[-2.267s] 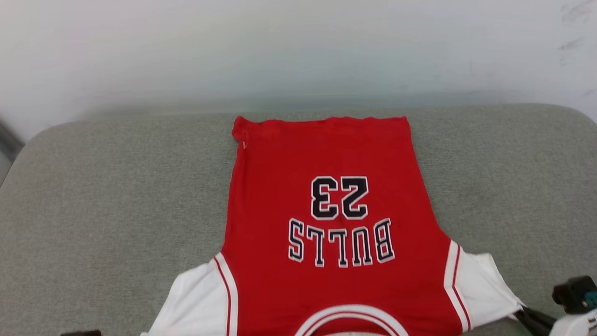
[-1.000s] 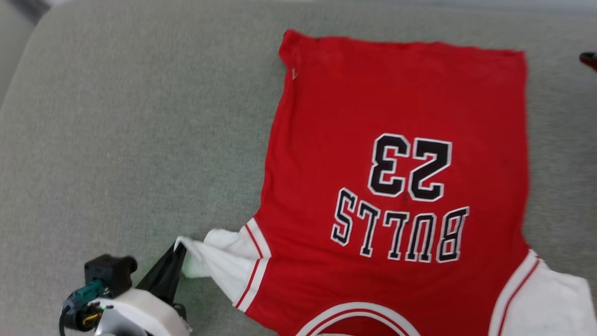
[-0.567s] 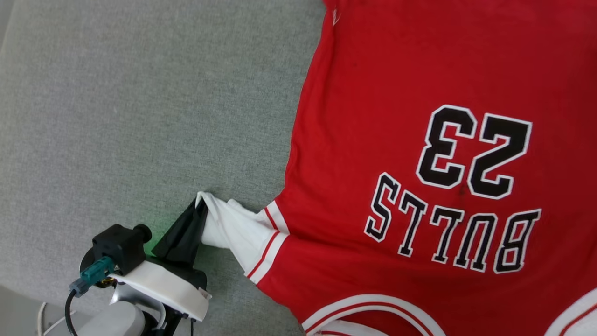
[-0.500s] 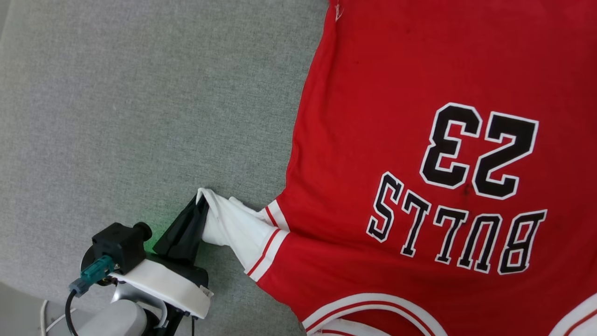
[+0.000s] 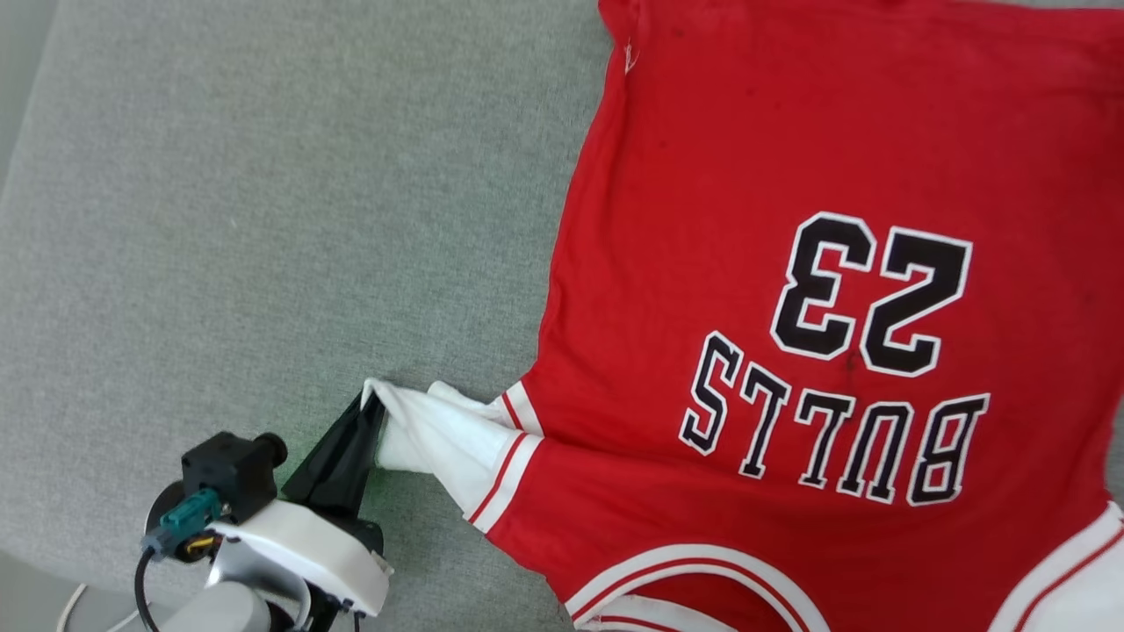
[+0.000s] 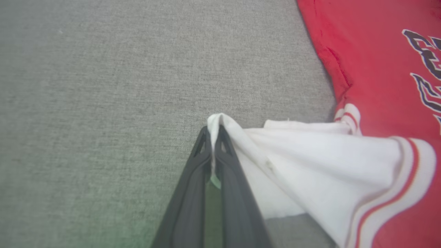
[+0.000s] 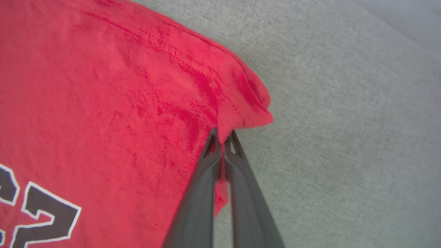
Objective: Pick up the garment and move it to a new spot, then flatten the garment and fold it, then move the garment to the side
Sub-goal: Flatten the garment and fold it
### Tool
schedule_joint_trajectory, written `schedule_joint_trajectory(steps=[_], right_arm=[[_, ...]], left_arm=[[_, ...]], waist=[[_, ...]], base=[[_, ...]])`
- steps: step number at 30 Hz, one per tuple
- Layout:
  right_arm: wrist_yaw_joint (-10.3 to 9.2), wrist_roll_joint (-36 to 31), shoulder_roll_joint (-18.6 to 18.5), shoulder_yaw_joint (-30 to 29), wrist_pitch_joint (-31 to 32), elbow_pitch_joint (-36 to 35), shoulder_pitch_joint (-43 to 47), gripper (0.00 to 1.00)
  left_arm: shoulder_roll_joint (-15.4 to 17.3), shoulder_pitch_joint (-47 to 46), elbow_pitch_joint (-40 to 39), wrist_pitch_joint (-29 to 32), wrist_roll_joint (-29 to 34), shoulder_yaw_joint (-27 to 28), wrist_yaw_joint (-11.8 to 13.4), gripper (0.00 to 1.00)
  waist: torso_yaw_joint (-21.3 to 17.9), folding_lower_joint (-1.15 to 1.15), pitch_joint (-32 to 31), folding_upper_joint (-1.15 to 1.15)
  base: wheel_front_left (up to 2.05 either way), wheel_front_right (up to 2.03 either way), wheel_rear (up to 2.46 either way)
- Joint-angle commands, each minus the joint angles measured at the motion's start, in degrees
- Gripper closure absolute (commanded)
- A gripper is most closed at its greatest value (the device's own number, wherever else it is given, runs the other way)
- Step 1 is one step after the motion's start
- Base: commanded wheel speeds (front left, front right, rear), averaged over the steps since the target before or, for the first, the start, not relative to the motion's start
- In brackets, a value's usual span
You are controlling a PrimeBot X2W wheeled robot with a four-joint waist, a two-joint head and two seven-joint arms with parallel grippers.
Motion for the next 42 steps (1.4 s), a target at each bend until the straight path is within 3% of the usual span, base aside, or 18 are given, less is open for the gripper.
schedule_joint_trajectory(steps=[1, 11, 14, 22, 29, 34, 35, 37, 42], right_arm=[[-0.03, 2.7, -2.6, 2.9, -1.4, -2.5, 2.7, 1.00], [-0.03, 15.8, -16.4, 11.0, -5.5, -18.0, 19.9, 1.00], [-0.03, 17.7, -19.3, 10.8, -7.0, -20.5, 24.6, 1.00], [-0.03, 23.6, -26.2, 6.1, -12.9, -25.0, 47.4, 1.00], [-0.03, 25.1, -23.4, 1.3, -18.8, -23.4, 65.8, 1.00], [-0.03, 23.6, -18.9, -1.1, -21.7, -22.1, 71.2, 1.00], [-0.03, 23.2, -18.1, -1.9, -22.3, -22.0, 71.3, 0.77], [-0.03, 22.3, -17.4, -3.7, -22.9, -22.6, 70.5, 0.00], [-0.03, 20.6, -18.9, -8.7, -23.9, -28.5, 66.3, 0.00]], left_arm=[[0.1, 1.8, 0.1, 0.2, -0.3, 0.7, 0.4, 1.00], [1.8, 8.0, -0.5, 0.3, -1.6, 1.4, 2.5, 1.00], [2.1, 9.0, -0.6, 0.4, -2.0, 1.4, 2.8, 1.00], [3.1, 12.7, -0.2, 0.7, -3.5, 1.8, 3.8, 1.00], [3.1, 14.2, 0.2, 0.5, -4.2, 2.3, 3.9, 1.00], [2.8, 14.0, 0.8, 0.5, -4.3, 2.2, 3.4, 1.00], [2.8, 14.0, 0.9, 0.4, -4.3, 2.2, 3.3, 1.00], [3.0, 14.1, 1.2, 0.4, -4.3, 2.2, 3.2, 1.00], [3.2, 13.9, 1.1, 0.7, -4.0, 1.9, 3.4, 1.00]], waist=[[-1.8, 0.00, -4.9, 0.00], [-6.3, 0.00, -14.9, 0.00], [-7.1, 0.00, -16.5, 0.00], [-9.6, 0.00, -20.8, 0.00], [-10.2, 0.00, -21.3, 0.00], [-10.4, 0.00, -21.0, 0.00], [-10.5, 0.00, -21.0, 0.00], [-10.6, 0.00, -21.2, 0.00], [-10.5, 0.00, -21.7, 0.00]], base=[[0.00, 0.00, 0.00], [0.00, 0.00, 0.00], [0.00, 0.00, 0.00], [0.00, 0.00, 0.00], [0.00, 0.00, 0.00], [0.00, 0.00, 0.00], [0.00, 0.00, 0.00], [0.00, 0.00, 0.00], [0.00, 0.00, 0.00]])
